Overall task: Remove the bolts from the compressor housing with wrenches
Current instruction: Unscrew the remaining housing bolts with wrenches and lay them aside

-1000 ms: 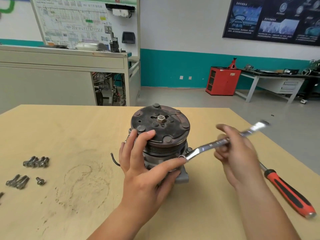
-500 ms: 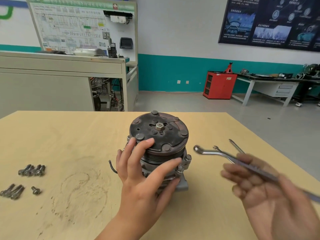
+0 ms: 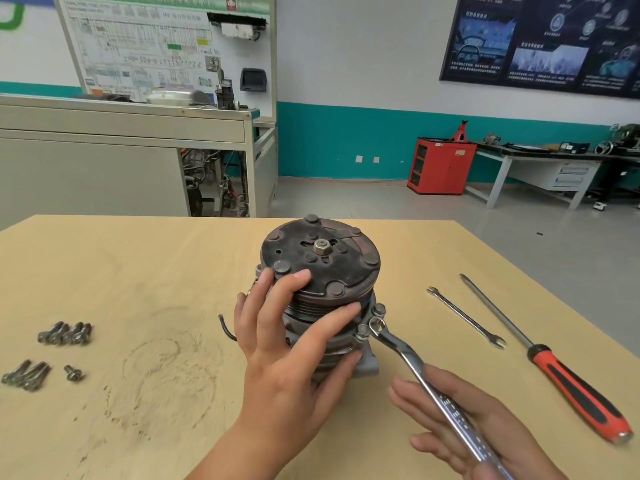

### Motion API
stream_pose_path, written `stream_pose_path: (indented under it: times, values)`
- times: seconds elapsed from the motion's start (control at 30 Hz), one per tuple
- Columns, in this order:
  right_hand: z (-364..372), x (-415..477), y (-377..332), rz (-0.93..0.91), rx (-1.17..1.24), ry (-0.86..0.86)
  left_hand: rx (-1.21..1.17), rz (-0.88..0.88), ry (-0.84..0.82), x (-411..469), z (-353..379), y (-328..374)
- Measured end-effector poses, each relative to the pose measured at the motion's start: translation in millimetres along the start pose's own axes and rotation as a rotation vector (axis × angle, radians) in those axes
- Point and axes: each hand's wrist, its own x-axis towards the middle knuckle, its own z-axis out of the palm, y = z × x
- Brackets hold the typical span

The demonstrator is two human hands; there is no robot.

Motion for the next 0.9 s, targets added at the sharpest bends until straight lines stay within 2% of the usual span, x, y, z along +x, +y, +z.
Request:
stream_pose_path:
  times: [0.03,0.1,0.23,0.3,0.33,0.43,0.47,0.57,0.63,0.73,0.8,0.9]
  values:
    - [-6.6,-1.1,4.2,-0.03,0.029,-0.079,-0.002,0.0,0.0,0.0,0.0,0.0]
    - [-12.3,-5.2,9.9,-0.095,-0.037,-0.126,-0.002,0.004,-0.001,-0.4,0.2,-0.1]
    - [-11.1,1.6,5.5,-0.108,-0.148,-0.113,0.007,0.01,-0.003,-1.2,1.1,-0.3]
    - [-14.7,5.2,3.1,-0.15,-0.304,-0.141,0.02,0.02,-0.002,-1.5,1.7,-0.9]
    - [-16.6,10.0,2.8,-0.206,-0.326,-0.142,0.025,0.028,-0.001,-1.6,1.9,-0.8]
    - [-22.9,13.4,-8.7,-0.559,-0.428,-0.165,0.026,0.045,0.002,-1.5,1.9,-1.3]
    - [-30.3,16.1,-11.3,-0.594,-0.415,-0.186,0.024,0.042,0.001,-1.4,1.9,-1.1]
    - [-42.9,46.5,-30.9,-0.556,-0.237,-0.142,0.007,0.026,-0.002,-0.6,2.2,0.4]
    - [-40.4,76.1,-43.1,-0.488,-0.168,-0.022,0.001,0.022,-0.002,-0.5,2.4,1.6]
    - [-24.7,108.3,-56.5,-0.506,-0.197,0.062,-0.004,0.01,0.002,-0.5,1.4,3.6]
    - [-19.1,111.7,-58.9,-0.537,-0.262,0.009,-0.005,0.005,0.004,0.1,0.6,4.7]
    - [-30.5,97.7,-57.3,-0.528,-0.209,-0.227,-0.001,0.001,0.002,0.4,-0.2,4.5]
